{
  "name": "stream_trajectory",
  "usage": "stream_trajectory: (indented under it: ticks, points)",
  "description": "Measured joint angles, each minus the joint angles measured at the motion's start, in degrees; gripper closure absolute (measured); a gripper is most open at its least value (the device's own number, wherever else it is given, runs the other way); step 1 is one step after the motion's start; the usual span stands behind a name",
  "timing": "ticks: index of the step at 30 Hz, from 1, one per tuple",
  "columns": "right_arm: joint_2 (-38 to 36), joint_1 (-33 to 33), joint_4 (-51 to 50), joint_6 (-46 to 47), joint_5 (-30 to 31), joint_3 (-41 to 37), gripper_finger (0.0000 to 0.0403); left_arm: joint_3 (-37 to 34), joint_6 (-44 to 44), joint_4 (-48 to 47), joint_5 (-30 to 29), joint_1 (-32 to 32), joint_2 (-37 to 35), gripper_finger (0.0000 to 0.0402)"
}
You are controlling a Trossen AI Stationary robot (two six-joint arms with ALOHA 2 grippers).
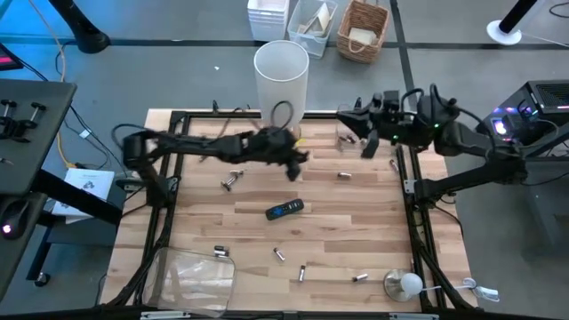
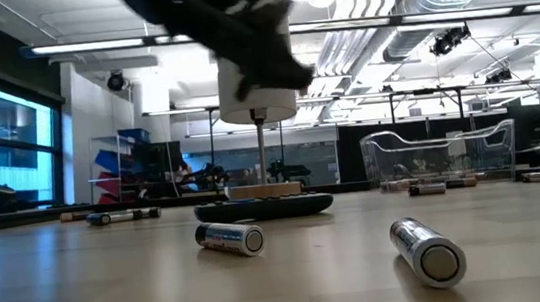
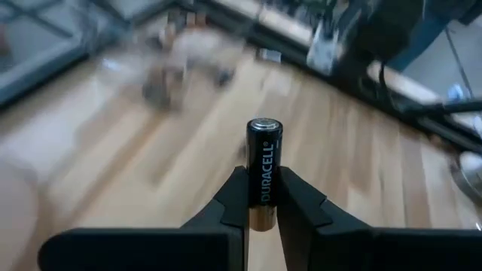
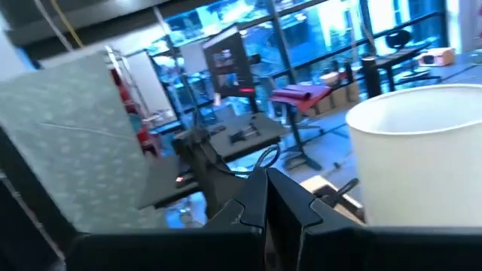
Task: Sort batteries
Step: Put the black battery into the top transparent bin
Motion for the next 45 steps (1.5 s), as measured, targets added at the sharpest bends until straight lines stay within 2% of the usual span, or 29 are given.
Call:
stream_trajectory:
  ticks: [10, 19, 21, 23, 29, 33, 35, 40, 42, 45]
  points:
    - [0.0, 0.0, -5.6, 2.6, 2.2, 0.5, 0.0403, 24.7, 3.1, 2.4, 0.0, 3.6, 21.4, 0.0371]
    - [0.1, 0.0, -6.6, 4.0, 2.2, 0.4, 0.0403, 41.5, 0.3, 6.5, 0.0, 5.4, 36.9, 0.0371]
    - [0.1, 0.0, -6.6, 4.0, 2.1, 0.4, 0.0403, 44.8, 0.3, 5.3, -0.2, 5.5, 39.5, 0.0355]
    - [0.1, 0.0, -6.6, 4.0, 1.9, 0.4, 0.0403, 47.1, 1.7, 1.8, -1.7, 5.5, 40.7, 0.0320]
    - [0.1, 0.0, -6.6, 2.7, 1.2, 0.4, 0.0403, 51.9, 11.0, -9.1, -3.3, 4.5, 38.2, 0.0205]
    - [0.1, 0.0, -6.3, 0.9, 1.1, 0.4, 0.0403, 53.7, 13.6, -18.1, -2.1, 4.5, 33.5, 0.0164]
    - [0.0, 0.0, -5.9, -0.1, 0.9, 0.4, 0.0403, 53.7, 14.0, -22.6, -0.5, 4.4, 30.1, 0.0159]
    - [0.0, 0.0, -4.6, -2.6, -0.2, 0.4, 0.0403, 52.5, 15.1, -43.1, 1.5, 2.1, 19.8, 0.0166]
    - [0.0, -0.1, -4.6, -3.2, -0.3, 0.4, 0.0403, 48.4, 14.4, -49.9, 0.3, 0.3, 15.2, 0.0173]
    - [0.0, -0.5, -4.6, -3.4, -0.3, 0.4, 0.0403, 36.6, 10.2, -52.8, -6.8, -2.9, 6.9, 0.0185]
